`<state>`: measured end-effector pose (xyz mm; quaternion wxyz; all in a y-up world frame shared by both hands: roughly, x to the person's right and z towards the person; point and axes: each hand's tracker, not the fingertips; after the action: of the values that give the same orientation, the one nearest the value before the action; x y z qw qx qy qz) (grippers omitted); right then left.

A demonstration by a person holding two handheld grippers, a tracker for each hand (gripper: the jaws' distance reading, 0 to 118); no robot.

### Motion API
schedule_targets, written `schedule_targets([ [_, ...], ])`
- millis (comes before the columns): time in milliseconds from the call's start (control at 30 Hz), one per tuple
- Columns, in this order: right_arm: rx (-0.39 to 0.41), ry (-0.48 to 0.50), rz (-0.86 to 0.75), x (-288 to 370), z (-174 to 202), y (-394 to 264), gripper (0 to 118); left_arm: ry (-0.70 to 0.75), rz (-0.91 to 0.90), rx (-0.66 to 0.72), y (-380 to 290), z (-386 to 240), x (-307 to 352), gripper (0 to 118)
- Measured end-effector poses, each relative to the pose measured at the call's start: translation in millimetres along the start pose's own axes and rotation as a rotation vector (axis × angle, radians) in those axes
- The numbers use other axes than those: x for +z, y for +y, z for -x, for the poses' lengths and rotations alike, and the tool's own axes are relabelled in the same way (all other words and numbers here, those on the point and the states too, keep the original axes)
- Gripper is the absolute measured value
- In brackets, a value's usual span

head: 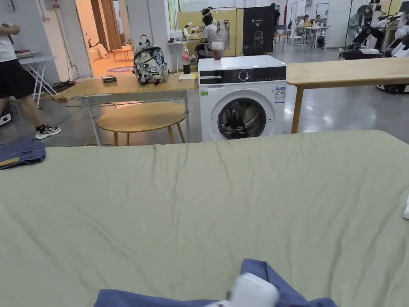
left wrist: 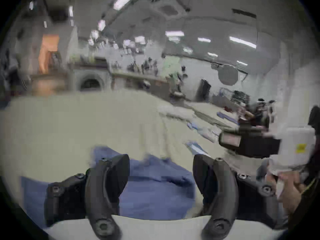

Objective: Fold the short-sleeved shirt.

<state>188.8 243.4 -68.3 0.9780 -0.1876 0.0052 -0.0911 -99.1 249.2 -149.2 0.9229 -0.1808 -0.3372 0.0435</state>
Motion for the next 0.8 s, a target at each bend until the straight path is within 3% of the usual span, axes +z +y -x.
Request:
schedule_targets([
  [100,0.036,0.056,-0.012,-9.8,14.8,6.3,0,0.255,-0.132,-0.062,25.3,24.7,72.5,77],
  [200,0.066,0.105,-0.016,-19.0,31.0,11.8,0,0.384,-0.234,-0.091,32.6,34.2,137.3,75],
  [267,0.08,0.154,-0.021,-22.2,40.3,14.0,0,0.447,-0.251,-0.093,30.4,35.1,171.3,48],
  [333,0.091,0.176,-0.03,-24.5,48.0,15.9,0,0.561,-0.267,-0.109,25.7,31.8,193.1,6],
  [367,0.099,0.19,-0.033,-25.1,51.5,16.6,0,0.602,-0.279,-0.116,22.4,30.7,202.1,0],
  [800,0.141,0.22,-0.05,-28.4,67.2,17.8,0,0.645,-0.222,0.098,-3.3,69.1,217.7,0],
])
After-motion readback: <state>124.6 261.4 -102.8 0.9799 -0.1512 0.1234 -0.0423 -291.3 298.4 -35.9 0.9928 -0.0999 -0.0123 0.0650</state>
